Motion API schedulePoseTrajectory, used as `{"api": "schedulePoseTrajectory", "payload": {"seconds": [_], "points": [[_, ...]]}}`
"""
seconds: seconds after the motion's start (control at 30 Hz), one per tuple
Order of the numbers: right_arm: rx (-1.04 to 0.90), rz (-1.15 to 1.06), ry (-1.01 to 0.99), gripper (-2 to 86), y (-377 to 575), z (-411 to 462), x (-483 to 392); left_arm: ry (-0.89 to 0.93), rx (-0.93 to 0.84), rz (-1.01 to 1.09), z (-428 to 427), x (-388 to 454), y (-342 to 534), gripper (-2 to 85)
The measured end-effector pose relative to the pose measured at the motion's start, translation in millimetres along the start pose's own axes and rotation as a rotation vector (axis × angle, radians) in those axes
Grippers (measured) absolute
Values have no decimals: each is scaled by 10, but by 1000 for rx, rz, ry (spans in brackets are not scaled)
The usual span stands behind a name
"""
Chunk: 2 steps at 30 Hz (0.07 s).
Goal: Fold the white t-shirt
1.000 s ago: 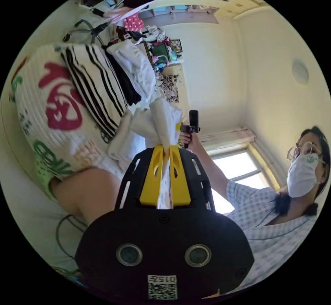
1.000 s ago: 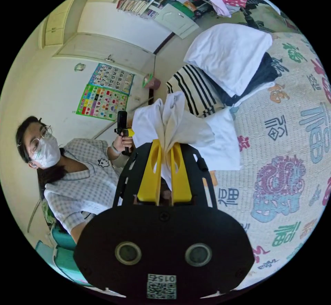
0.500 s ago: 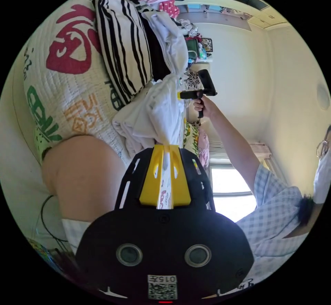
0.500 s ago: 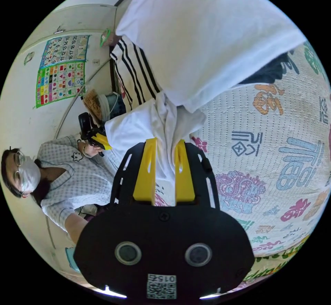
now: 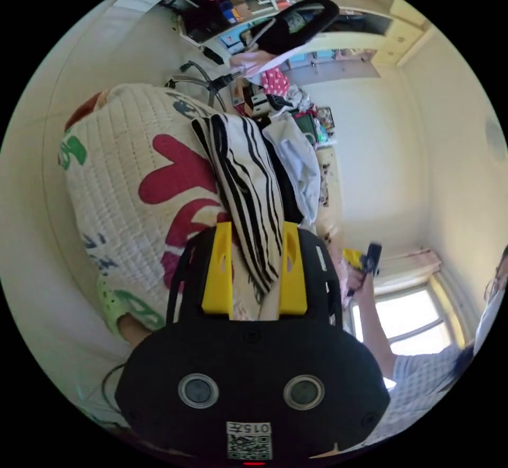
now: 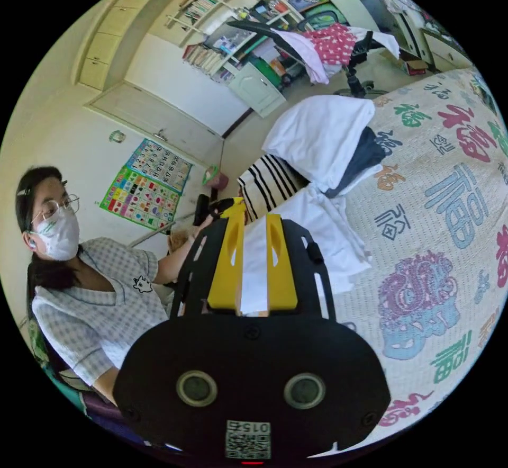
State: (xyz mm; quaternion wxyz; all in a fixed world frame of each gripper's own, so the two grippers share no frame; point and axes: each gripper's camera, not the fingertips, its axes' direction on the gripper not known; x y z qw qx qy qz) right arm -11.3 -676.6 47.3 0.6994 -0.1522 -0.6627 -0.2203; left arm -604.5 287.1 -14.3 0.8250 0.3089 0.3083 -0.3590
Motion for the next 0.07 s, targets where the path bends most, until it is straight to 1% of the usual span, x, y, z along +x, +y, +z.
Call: {"api": "schedulePoseTrajectory", "payload": {"seconds": [0.03, 0.07], "points": [[72, -16, -38, 68, 215, 69, -142, 46, 41, -51, 69, -71, 2, 103], [105, -17, -58, 67, 325, 111, -204, 56, 65, -75, 136, -107, 2, 86]]}}
